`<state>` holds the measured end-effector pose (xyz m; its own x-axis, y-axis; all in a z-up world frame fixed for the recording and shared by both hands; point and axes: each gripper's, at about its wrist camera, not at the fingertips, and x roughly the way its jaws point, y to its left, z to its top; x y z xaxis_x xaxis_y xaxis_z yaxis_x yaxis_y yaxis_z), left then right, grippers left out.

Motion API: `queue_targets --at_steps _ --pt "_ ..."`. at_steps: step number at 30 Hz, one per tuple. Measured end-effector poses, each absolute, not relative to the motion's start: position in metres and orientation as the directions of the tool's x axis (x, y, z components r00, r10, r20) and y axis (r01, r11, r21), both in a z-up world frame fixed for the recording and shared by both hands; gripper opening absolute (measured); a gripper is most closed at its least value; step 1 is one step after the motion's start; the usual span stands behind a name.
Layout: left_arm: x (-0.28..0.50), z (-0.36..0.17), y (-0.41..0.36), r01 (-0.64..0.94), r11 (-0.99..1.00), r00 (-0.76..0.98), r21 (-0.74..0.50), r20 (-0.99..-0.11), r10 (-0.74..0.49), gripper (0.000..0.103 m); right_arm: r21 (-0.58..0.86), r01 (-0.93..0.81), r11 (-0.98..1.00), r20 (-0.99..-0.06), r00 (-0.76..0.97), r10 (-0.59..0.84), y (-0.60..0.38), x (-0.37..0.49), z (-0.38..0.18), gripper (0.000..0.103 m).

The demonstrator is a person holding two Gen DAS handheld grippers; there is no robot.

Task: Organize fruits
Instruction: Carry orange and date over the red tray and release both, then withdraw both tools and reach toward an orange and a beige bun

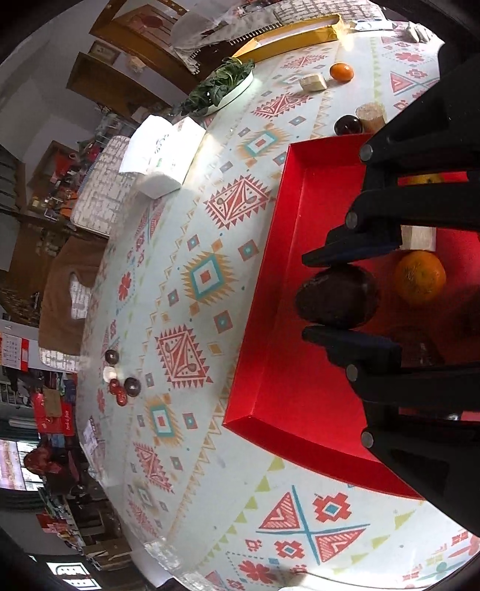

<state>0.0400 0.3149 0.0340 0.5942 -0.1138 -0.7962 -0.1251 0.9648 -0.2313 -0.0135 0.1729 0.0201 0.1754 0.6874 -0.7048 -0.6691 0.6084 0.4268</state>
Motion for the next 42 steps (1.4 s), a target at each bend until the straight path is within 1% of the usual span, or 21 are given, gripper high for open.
queue_targets --at_steps 2,3,5,7,11,15,19,22,23,25,28,30,37,42 --pt "0.040 0.033 0.317 -0.130 0.956 0.595 -0.261 -0.792 -0.135 0.034 0.427 -0.673 0.604 -0.712 0.162 0.683 0.176 -0.015 0.016 0.040" --pt "0.038 0.034 0.319 -0.130 0.950 0.598 -0.283 -0.787 -0.152 0.040 0.429 -0.673 0.602 -0.713 0.157 0.683 0.178 -0.015 0.015 0.040" --pt "0.034 0.038 0.320 -0.132 0.946 0.610 -0.297 -0.777 -0.159 0.046 0.436 -0.674 0.596 -0.712 0.146 0.686 0.178 -0.017 0.013 0.041" --pt "0.031 0.043 0.319 -0.126 0.946 0.618 -0.299 -0.770 -0.161 0.048 0.440 -0.675 0.592 -0.708 0.145 0.691 0.177 -0.018 0.015 0.041" --pt "0.020 0.056 0.314 -0.113 0.947 0.638 -0.301 -0.753 -0.163 0.055 0.438 -0.686 0.581 -0.696 0.150 0.702 0.170 -0.023 0.023 0.041" --pt "0.003 0.071 0.303 -0.092 0.950 0.662 -0.298 -0.731 -0.165 0.058 0.427 -0.692 0.582 -0.685 0.173 0.708 0.159 -0.030 0.031 0.041" --pt "-0.017 0.085 0.283 -0.059 0.958 0.685 -0.282 -0.709 -0.167 0.059 0.408 -0.687 0.601 -0.677 0.215 0.704 0.136 -0.039 0.040 0.043" --pt "-0.032 0.095 0.261 -0.037 0.971 0.708 -0.234 -0.692 -0.140 0.064 0.401 -0.670 0.625 -0.672 0.248 0.698 0.113 -0.046 0.043 0.045" --pt "-0.039 0.098 0.251 -0.032 0.978 0.721 -0.207 -0.682 -0.121 0.066 0.401 -0.661 0.634 -0.671 0.259 0.695 0.104 -0.047 0.044 0.047" --pt "-0.052 0.104 0.234 -0.028 0.988 0.744 -0.150 -0.663 -0.080 0.067 0.400 -0.646 0.651 -0.669 0.280 0.688 0.089 -0.050 0.044 0.049" --pt "-0.070 0.109 0.208 -0.036 0.997 0.775 -0.067 -0.632 -0.014 0.069 0.401 -0.614 0.680 -0.669 0.311 0.675 0.059 -0.057 0.042 0.049" --pt "-0.083 0.111 0.191 -0.046 0.999 0.792 -0.030 -0.610 0.018 0.078 0.400 -0.590 0.702 -0.672 0.333 0.662 0.040 -0.059 0.039 0.049" --pt "-0.123 0.111 0.146 -0.072 0.996 0.836 0.052 -0.541 0.089 0.079 0.409 -0.482 0.775 -0.660 0.430 0.615 -0.030 -0.072 0.032 0.049" --pt "-0.136 0.106 0.122 -0.053 0.994 0.843 0.096 -0.530 0.096 0.080 0.382 -0.426 0.820 -0.671 0.483 0.563 -0.069 -0.078 0.030 0.049"
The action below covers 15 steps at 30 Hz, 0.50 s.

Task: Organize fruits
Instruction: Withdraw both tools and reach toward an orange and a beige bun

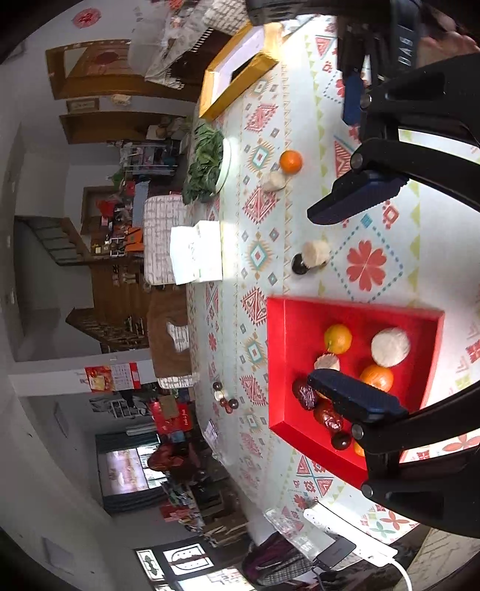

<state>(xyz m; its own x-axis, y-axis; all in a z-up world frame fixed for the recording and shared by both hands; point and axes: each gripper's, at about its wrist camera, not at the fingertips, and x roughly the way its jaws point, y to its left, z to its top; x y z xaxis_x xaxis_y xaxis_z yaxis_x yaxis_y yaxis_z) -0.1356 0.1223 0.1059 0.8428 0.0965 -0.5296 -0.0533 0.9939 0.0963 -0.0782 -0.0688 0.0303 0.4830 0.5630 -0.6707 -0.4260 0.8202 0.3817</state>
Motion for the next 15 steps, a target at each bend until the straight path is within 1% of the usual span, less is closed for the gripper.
queue_targets --at_steps 7,13,15 --pt "-0.133 0.098 0.108 -0.037 0.992 0.829 0.117 -0.550 0.095 0.080 0.400 -0.350 0.847 -0.668 0.521 0.531 -0.111 -0.076 0.025 0.049" --pt "-0.127 0.087 0.119 -0.035 0.998 0.806 0.051 -0.588 0.058 0.080 0.390 -0.317 0.865 -0.668 0.550 0.502 -0.129 -0.069 0.030 0.049" --pt "-0.126 0.082 0.124 -0.019 1.000 0.800 0.018 -0.599 0.026 0.080 0.385 -0.303 0.872 -0.671 0.557 0.490 -0.135 -0.062 0.034 0.049"
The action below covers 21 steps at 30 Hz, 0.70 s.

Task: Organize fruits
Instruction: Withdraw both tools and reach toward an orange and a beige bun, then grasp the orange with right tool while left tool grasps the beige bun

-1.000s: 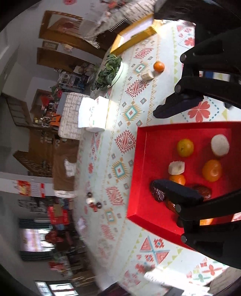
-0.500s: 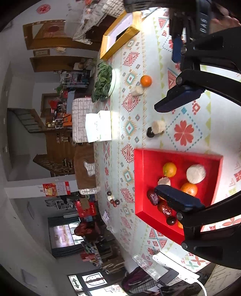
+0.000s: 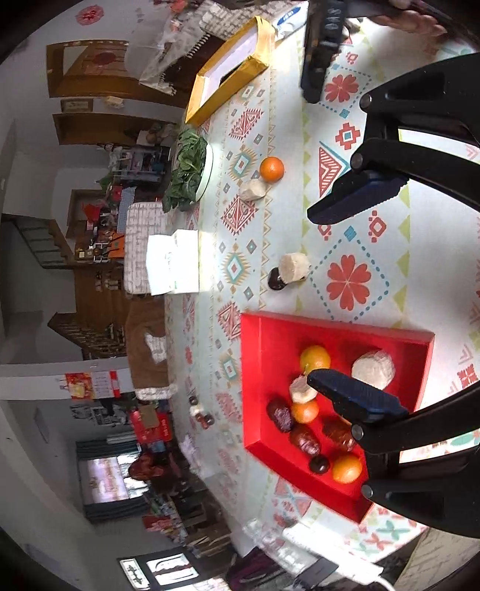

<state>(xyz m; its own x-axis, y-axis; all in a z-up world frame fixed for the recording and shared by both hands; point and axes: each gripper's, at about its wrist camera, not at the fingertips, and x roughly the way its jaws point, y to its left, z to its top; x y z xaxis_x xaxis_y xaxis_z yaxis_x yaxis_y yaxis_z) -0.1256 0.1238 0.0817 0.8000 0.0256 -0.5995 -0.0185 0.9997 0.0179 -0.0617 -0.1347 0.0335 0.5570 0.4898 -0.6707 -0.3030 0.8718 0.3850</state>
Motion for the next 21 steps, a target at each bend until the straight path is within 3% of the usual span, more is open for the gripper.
queue_targets --at_steps 15,21 --pt "-0.087 0.056 0.129 0.067 0.994 0.728 -0.084 -0.677 -0.106 0.080 0.373 -0.238 0.897 -0.725 0.529 0.442 -0.105 0.045 0.016 0.049" --pt "-0.058 0.055 0.113 0.103 0.993 0.711 -0.048 -0.695 -0.108 0.080 0.344 -0.257 0.903 -0.747 0.508 0.429 -0.089 0.059 0.002 0.049"
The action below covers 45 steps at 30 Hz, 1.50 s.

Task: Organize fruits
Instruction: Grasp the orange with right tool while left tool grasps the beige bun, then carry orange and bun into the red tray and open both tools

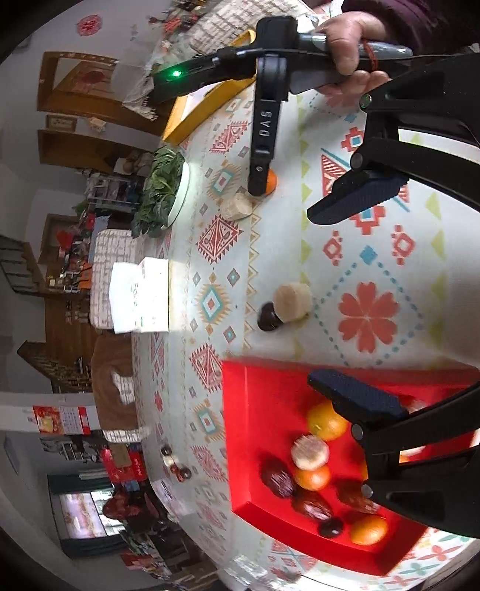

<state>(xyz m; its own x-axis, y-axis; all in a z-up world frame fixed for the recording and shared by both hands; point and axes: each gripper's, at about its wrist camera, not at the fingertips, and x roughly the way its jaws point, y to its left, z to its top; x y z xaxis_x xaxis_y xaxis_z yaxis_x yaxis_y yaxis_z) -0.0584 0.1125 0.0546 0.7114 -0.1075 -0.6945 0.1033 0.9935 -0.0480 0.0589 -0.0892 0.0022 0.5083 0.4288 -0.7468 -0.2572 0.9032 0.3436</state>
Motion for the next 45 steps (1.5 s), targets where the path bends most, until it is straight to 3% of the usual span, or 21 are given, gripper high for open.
queue_targets --at_steps 4,17,19,20,21,37,45 --pt "-0.033 0.044 0.096 0.123 0.992 0.691 0.003 -0.718 -0.084 0.074 0.299 -0.286 0.910 -0.751 0.518 0.410 -0.085 0.058 0.001 0.039" --pt "0.006 0.007 0.088 0.092 0.993 0.621 0.075 -0.784 0.001 0.073 0.333 -0.305 0.892 -0.727 0.520 0.449 -0.091 0.051 0.008 0.039" --pt "0.007 0.006 0.088 0.093 0.993 0.619 0.076 -0.786 0.002 0.060 0.336 -0.306 0.891 -0.721 0.524 0.452 -0.093 0.049 0.010 0.039" --pt "0.007 0.006 0.088 0.089 0.993 0.617 0.081 -0.787 0.009 0.042 0.339 -0.308 0.889 -0.718 0.526 0.456 -0.094 0.047 0.011 0.039" --pt "0.007 0.005 0.088 0.090 0.993 0.615 0.071 -0.788 0.000 0.035 0.339 -0.308 0.889 -0.717 0.526 0.457 -0.093 0.047 0.012 0.039" --pt "-0.047 0.045 0.102 0.087 0.992 0.703 -0.093 -0.700 -0.128 0.033 0.329 -0.280 0.902 -0.708 0.559 0.432 -0.099 0.043 0.011 0.039" --pt "-0.098 0.071 0.154 0.039 0.992 0.763 -0.116 -0.638 -0.105 0.033 0.452 -0.257 0.854 -0.676 0.526 0.516 -0.092 0.034 0.015 0.039"
